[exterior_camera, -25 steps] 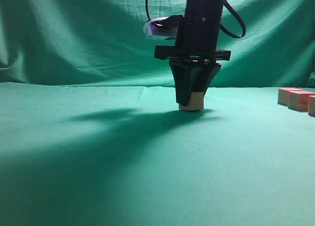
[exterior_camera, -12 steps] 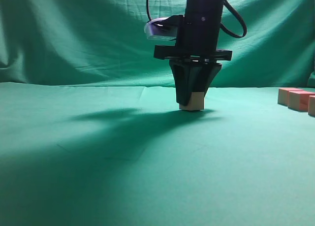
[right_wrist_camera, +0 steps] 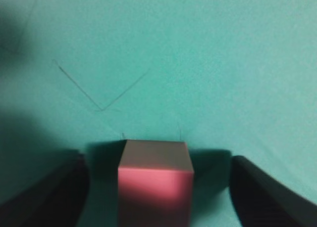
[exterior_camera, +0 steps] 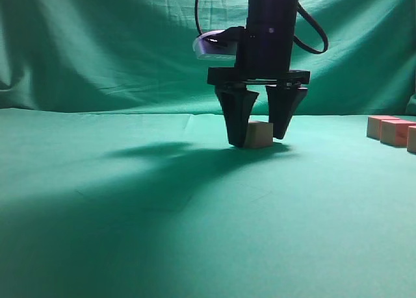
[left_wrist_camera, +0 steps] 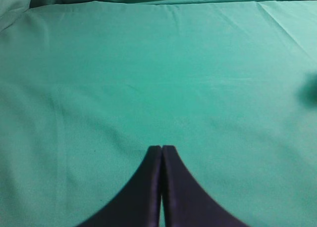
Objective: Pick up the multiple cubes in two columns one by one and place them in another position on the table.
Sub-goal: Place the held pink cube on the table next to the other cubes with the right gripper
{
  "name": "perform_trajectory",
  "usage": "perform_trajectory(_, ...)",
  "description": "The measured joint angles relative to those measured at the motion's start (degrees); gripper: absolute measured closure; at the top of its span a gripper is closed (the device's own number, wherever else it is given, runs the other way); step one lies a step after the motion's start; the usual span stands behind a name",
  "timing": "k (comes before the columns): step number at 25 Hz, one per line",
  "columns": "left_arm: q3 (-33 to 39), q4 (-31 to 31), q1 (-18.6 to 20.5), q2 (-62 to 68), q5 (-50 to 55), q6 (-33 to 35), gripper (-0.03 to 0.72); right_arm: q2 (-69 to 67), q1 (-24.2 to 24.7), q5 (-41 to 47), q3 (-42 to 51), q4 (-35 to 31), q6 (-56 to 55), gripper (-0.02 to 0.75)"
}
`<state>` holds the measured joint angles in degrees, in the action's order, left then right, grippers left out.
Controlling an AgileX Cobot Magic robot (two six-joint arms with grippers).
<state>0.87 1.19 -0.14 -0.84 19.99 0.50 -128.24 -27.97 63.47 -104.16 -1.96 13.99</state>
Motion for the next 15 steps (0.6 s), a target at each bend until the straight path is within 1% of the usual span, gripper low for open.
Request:
perform_trajectory(2, 0.0, 0.0, 0.0, 0.0, 0.0, 0.0, 0.688, 0.0, 0.0, 0.0, 0.0, 0.0, 0.0, 0.129)
perform_trajectory(3, 0.0, 0.0, 0.0, 0.0, 0.0, 0.0, 0.688, 0.0, 0.0, 0.0, 0.0, 0.0, 0.0, 0.107)
perform_trajectory(4, 0.0, 0.0, 0.0, 0.0, 0.0, 0.0, 0.688, 0.0, 0.0, 0.0, 0.0, 0.0, 0.0, 0.118)
perform_trajectory(8, 0.0, 0.0, 0.0, 0.0, 0.0, 0.0, 0.688, 0.9, 0.0, -0.2, 0.0, 0.0, 0.0, 0.118)
perform_trajectory(9, 0.0, 0.0, 0.0, 0.0, 0.0, 0.0, 0.688, 1.7, 0.0, -0.5, 0.0, 0.0, 0.0, 0.078)
perform_trajectory(10, 0.0, 0.0, 0.0, 0.0, 0.0, 0.0, 0.688, 2.7, 0.0, -0.6, 0.0, 0.0, 0.0, 0.092)
perform_trajectory(14, 0.0, 0.0, 0.0, 0.0, 0.0, 0.0, 0.688, 8.7, 0.0, 0.6, 0.0, 0.0, -0.4, 0.092)
perform_trajectory(15, 0.0, 0.0, 0.0, 0.0, 0.0, 0.0, 0.688, 10.5, 0.0, 1.8, 0.0, 0.0, -0.8, 0.139)
